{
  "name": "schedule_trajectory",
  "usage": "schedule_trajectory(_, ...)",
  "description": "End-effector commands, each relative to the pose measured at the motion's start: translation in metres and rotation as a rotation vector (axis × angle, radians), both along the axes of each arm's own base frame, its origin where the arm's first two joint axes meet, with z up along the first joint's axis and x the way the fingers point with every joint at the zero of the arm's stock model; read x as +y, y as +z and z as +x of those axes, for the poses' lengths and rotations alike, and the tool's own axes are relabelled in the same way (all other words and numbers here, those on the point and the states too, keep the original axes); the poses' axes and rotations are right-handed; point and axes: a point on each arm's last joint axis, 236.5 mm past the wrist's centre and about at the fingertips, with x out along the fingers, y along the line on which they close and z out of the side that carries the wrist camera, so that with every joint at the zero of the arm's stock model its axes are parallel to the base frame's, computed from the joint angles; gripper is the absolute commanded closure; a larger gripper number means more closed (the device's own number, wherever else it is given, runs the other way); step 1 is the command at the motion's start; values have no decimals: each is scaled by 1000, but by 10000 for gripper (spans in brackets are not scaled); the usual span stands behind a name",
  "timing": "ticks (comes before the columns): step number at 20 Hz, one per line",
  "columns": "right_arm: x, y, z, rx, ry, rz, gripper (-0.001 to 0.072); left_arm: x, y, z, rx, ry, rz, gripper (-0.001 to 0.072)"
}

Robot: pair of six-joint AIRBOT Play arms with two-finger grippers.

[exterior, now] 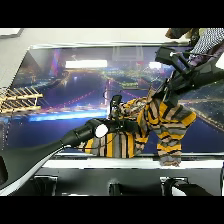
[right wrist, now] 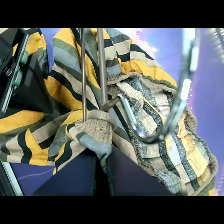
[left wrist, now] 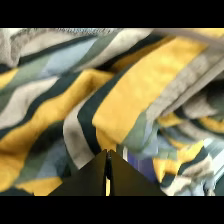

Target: Fold the clothes and pants, and hang the long-sleeved shirts on hangers.

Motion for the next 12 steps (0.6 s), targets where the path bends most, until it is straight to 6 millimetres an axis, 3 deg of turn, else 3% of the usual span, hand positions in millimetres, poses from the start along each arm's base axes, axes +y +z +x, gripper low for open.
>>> schedule_trajectory(1, 0, 1, 0, 2, -12, 4, 687, -13, -3, -16, -6, -23, -10, 349)
schedule_trajectory(2, 0, 1, 1, 0, -13, 4, 687, -20, -4, -21, -4, -22, -25, 145)
schedule_trajectory(3, 0, 1, 1, 1, -12, 4, 687, -28, -7, -25, 7, -9, -47, 130)
schedule_trajectory(8, 0, 1, 0, 3, -11, 4, 687, -47, -28, -22, 45, 88, -117, 136)
schedule_trajectory(10, 0, 1, 0, 4, -11, 4, 687, -46, -35, -11, 28, 127, -125, 138)
schedule_trajectory(12, 0, 1, 0, 3, -11, 4, 687, -46, -32, 5, -22, 173, -157, 187)
